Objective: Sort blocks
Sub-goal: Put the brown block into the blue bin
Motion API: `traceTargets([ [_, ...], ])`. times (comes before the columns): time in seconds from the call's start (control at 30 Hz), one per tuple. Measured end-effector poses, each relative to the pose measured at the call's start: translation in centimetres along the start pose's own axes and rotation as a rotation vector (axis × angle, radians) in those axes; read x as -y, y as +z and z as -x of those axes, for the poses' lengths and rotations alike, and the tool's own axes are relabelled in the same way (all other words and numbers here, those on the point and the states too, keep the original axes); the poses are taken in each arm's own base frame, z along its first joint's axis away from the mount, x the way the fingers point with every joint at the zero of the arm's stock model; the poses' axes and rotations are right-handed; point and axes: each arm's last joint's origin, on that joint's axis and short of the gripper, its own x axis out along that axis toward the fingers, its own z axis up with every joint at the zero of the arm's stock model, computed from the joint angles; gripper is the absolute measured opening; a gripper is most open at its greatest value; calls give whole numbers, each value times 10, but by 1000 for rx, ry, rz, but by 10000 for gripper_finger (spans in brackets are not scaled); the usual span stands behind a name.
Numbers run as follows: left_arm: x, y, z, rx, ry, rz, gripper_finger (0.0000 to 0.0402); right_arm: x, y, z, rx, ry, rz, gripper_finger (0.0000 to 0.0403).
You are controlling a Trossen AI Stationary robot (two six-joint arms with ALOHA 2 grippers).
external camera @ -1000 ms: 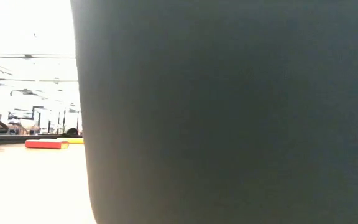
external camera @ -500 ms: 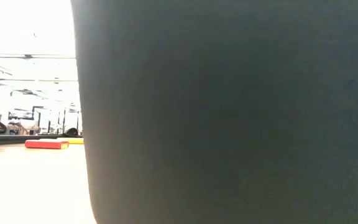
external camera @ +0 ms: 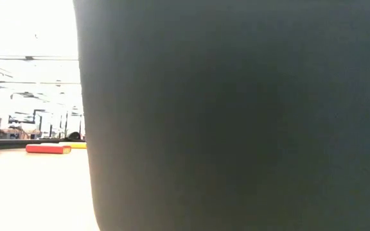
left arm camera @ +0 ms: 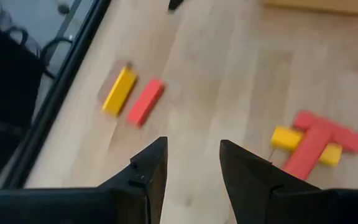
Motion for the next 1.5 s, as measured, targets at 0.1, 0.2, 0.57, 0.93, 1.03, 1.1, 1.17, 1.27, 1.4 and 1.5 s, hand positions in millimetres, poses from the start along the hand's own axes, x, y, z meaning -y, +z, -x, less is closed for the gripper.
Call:
traceTargets([
  [0.1,-17,-22,8,130,-9,79,141,15,-10,-18,-9,48,0,224],
  [0.2,-25,-34,17,348,-22,121,141,30,-20,-35,-30,79,-26,224],
  [0.57,-23,-41,31,635,-100,29,141,61,-18,-86,-93,191,-57,224],
  [0.93,-29,-42,30,647,-119,-80,141,69,-14,-111,-249,170,-37,224],
  [1.03,-33,-42,30,653,-138,-101,141,71,-14,-110,-258,136,14,224],
  [1.1,-36,-43,30,659,-148,-105,141,71,-15,-110,-267,145,43,224],
  [1.17,-39,-43,30,662,-150,-106,141,71,-16,-110,-270,152,67,224],
  [1.27,-43,-44,30,667,-169,-109,141,71,-16,-110,-270,159,96,224],
  [1.4,-46,-44,30,670,-174,-106,141,72,-18,-112,-270,167,113,224],
  [1.5,-47,-44,30,677,-191,-110,141,72,-25,-119,-289,176,105,224],
])
